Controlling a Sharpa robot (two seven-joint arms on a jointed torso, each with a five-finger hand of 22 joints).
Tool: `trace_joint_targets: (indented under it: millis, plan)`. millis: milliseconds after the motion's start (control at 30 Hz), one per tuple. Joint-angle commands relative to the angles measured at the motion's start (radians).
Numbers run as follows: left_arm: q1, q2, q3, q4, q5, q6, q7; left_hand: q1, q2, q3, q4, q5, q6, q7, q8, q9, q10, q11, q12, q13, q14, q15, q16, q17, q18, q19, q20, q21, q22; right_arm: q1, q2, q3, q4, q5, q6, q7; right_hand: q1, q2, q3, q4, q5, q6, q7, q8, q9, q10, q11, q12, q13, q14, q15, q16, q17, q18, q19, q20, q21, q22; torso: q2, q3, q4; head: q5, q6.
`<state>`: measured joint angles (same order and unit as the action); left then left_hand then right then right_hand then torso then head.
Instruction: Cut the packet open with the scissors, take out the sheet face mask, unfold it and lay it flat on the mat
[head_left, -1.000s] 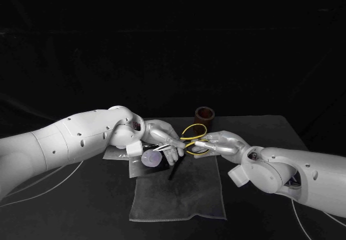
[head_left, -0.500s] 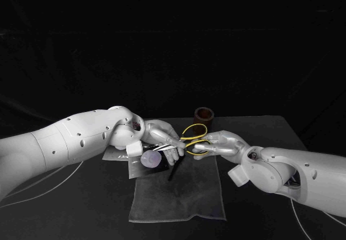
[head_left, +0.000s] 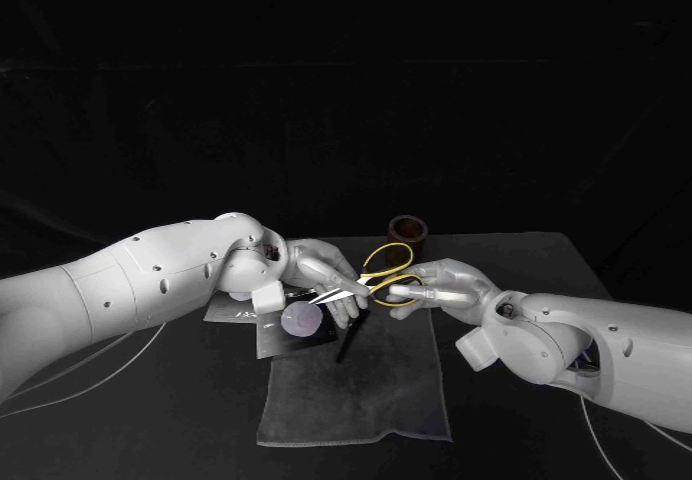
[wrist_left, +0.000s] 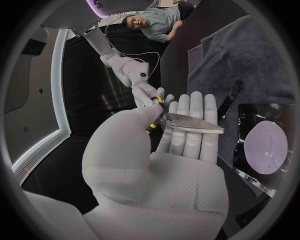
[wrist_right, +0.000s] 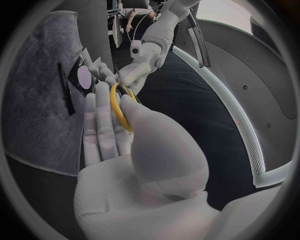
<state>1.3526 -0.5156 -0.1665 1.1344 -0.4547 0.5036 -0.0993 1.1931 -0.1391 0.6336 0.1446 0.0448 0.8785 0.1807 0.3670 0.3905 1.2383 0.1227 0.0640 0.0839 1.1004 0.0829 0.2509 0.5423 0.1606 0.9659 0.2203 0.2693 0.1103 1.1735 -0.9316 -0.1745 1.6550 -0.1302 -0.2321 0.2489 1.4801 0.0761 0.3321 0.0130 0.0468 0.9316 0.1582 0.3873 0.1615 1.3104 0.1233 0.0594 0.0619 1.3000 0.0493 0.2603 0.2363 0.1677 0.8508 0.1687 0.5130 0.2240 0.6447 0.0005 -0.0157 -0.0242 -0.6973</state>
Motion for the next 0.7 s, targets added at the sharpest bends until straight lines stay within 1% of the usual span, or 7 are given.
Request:
trace_joint_targets:
  millis: [33, 67, 267, 500, 600, 633, 700]
  plan:
    - [0.000, 0.001, 0.000, -0.013, 0.010, -0.044, -0.028, -0.006, -0.035, -0.035, 0.009, 0.003, -0.021, 0.011, -0.014, -0.005, -0.053, 0.015, -0.003, -0.011, -0.042, 0.017, -0.021, -0.010, 0.012, -0.028, 0.013, -0.021, -0.011, 0.002, -0.005, 0.003, -0.001, 0.019, 0.035, 0.028, -0.041, -0.007, 0.075, -0.046, 0.002, 0.027, -0.003, 0.006, 0.006, 0.050, -0.039, 0.004, 0.003, 0.024, -0.011, -0.002, 0.011, 0.014, -0.009, -0.002, 0.024, 0.016, 0.000, 0.0002, 0.0000, -0.002, 0.000]
    - [0.000, 0.001, 0.000, -0.020, 0.011, -0.052, -0.029, -0.012, -0.069, -0.078, 0.020, 0.004, -0.046, 0.021, -0.029, -0.009, -0.114, 0.031, -0.003, -0.020, -0.095, 0.036, -0.050, -0.024, 0.009, -0.062, 0.027, -0.046, -0.024, 0.002, -0.008, 0.004, -0.001, 0.021, 0.040, 0.026, -0.063, -0.010, 0.101, -0.057, 0.001, 0.028, -0.002, 0.009, 0.008, 0.053, -0.041, 0.004, 0.003, 0.029, -0.013, -0.002, 0.017, 0.012, -0.012, -0.003, 0.037, 0.025, 0.000, 0.0008, -0.0003, -0.002, 0.000]
    - [0.000, -0.002, 0.000, -0.039, 0.024, -0.077, -0.020, -0.013, -0.107, -0.184, 0.059, 0.004, -0.065, 0.030, -0.039, -0.010, -0.165, 0.043, 0.006, -0.018, -0.132, 0.050, -0.073, -0.045, 0.020, -0.078, 0.046, -0.068, -0.036, 0.005, -0.020, 0.007, 0.002, 0.025, 0.058, 0.018, -0.104, -0.017, 0.146, -0.082, 0.002, 0.031, -0.004, 0.014, 0.012, 0.062, -0.043, 0.005, 0.003, 0.037, -0.015, -0.004, 0.030, 0.012, -0.021, -0.005, 0.062, 0.042, 0.000, 0.0014, -0.0011, -0.005, 0.002]
    - [0.000, -0.003, 0.001, -0.052, 0.057, -0.074, -0.016, 0.073, -0.063, -0.381, 0.142, 0.004, -0.060, 0.039, -0.041, -0.011, -0.180, 0.047, 0.028, -0.016, -0.132, 0.054, -0.082, -0.075, 0.023, -0.071, 0.050, -0.083, -0.040, 0.010, -0.023, 0.009, -0.013, 0.035, 0.073, -0.005, -0.118, -0.018, 0.160, -0.092, 0.002, 0.033, -0.006, 0.018, 0.015, 0.068, -0.044, 0.005, 0.003, 0.042, -0.017, -0.004, 0.036, 0.012, -0.023, -0.007, 0.073, 0.049, 0.000, 0.0003, -0.0008, -0.008, 0.003]
    - [0.000, -0.006, 0.003, -0.059, 0.086, -0.076, -0.011, 0.096, -0.012, -0.525, 0.152, 0.003, -0.058, 0.042, -0.043, -0.013, -0.188, 0.047, 0.037, -0.016, -0.136, 0.057, -0.089, -0.091, 0.023, -0.075, 0.053, -0.093, -0.041, 0.012, -0.024, 0.009, -0.022, 0.039, 0.076, -0.015, -0.118, -0.018, 0.160, -0.092, 0.002, 0.033, -0.006, 0.018, 0.015, 0.068, -0.044, 0.005, 0.003, 0.042, -0.017, -0.004, 0.036, 0.012, -0.023, -0.007, 0.073, 0.049, 0.000, -0.0001, -0.0012, -0.011, 0.005]
    - [0.000, -0.008, 0.004, -0.063, 0.099, -0.080, -0.008, 0.092, -0.008, -0.596, 0.150, 0.002, -0.059, 0.041, -0.045, -0.014, -0.191, 0.052, 0.040, -0.016, -0.141, 0.058, -0.094, -0.096, 0.022, -0.081, 0.055, -0.098, -0.041, 0.012, -0.024, 0.010, -0.025, 0.040, 0.077, -0.017, -0.118, -0.018, 0.160, -0.092, 0.002, 0.033, -0.006, 0.018, 0.015, 0.068, -0.044, 0.005, 0.003, 0.042, -0.017, -0.004, 0.036, 0.012, -0.023, -0.007, 0.073, 0.049, 0.000, 0.0000, -0.0012, -0.011, 0.005]
    - [0.000, -0.013, 0.006, -0.071, 0.126, -0.095, -0.001, 0.097, 0.005, -0.679, 0.154, 0.003, -0.058, 0.042, -0.046, -0.016, -0.195, 0.052, 0.045, -0.016, -0.145, 0.060, -0.099, -0.105, 0.022, -0.087, 0.057, -0.105, -0.041, 0.013, -0.025, 0.010, -0.031, 0.043, 0.078, -0.022, -0.123, -0.019, 0.165, -0.096, 0.002, 0.033, -0.006, 0.019, 0.016, 0.069, -0.045, 0.005, 0.003, 0.043, -0.018, -0.004, 0.039, 0.012, -0.024, -0.007, 0.077, 0.052, 0.000, 0.0003, -0.0018, -0.014, 0.008]
